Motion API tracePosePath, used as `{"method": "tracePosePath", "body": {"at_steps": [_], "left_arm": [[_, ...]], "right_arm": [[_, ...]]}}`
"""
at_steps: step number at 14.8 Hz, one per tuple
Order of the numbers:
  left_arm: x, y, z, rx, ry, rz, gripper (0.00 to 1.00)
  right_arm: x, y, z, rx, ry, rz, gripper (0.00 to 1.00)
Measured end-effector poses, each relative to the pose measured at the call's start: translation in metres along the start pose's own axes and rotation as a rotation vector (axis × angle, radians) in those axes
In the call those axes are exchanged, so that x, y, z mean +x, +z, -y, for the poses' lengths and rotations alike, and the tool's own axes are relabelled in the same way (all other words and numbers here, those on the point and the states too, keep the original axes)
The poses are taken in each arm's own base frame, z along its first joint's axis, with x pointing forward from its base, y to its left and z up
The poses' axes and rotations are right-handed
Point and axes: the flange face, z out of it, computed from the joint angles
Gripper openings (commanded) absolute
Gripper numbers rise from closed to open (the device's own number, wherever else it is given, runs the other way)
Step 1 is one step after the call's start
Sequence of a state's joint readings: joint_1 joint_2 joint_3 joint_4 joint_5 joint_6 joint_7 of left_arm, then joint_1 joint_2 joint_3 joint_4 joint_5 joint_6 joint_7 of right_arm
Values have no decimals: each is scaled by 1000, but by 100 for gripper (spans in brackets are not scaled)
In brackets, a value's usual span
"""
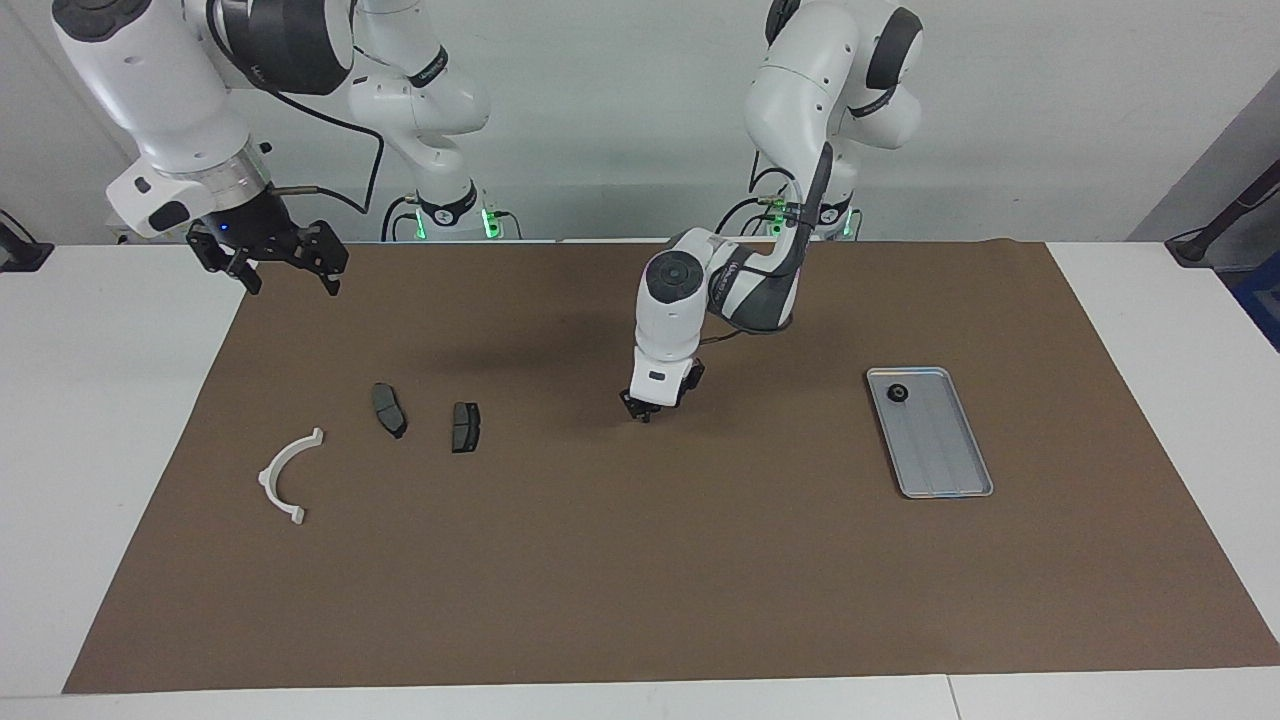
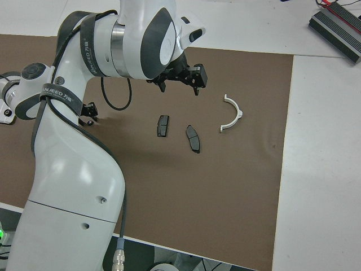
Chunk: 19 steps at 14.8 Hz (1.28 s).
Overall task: Pick bearing gear from pile to tray
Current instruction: 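Reach the left gripper to the second bearing and grasp it, then carry the second bearing into the tray and open the left gripper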
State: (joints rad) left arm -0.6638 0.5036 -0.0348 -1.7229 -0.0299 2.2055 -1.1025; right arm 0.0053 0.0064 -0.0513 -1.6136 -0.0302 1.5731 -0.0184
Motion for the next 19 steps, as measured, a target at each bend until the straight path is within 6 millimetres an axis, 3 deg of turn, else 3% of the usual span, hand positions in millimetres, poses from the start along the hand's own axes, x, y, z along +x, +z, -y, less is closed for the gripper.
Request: {"method": "tracePosePath", "body": {"at_steps": [4,8,12,16,19], "left_arm": [[-3,-1,-2,-8,5,-3,41],[-7,-3,-4,-12,13,-5,0],[-6,-3,-3,-12,9,-7,0],[35,-29,19,-32,-17,-25,0],[104,-59,72,-27,36,-29,0]], "right_arm": [[0,0,0,0,0,0,100],[0,0,0,0,0,1,100],[0,0,-1,0,2,1,100],[0,0,-1,0,2,0,100],[-1,0,-2,0,1,-1,100]]}}
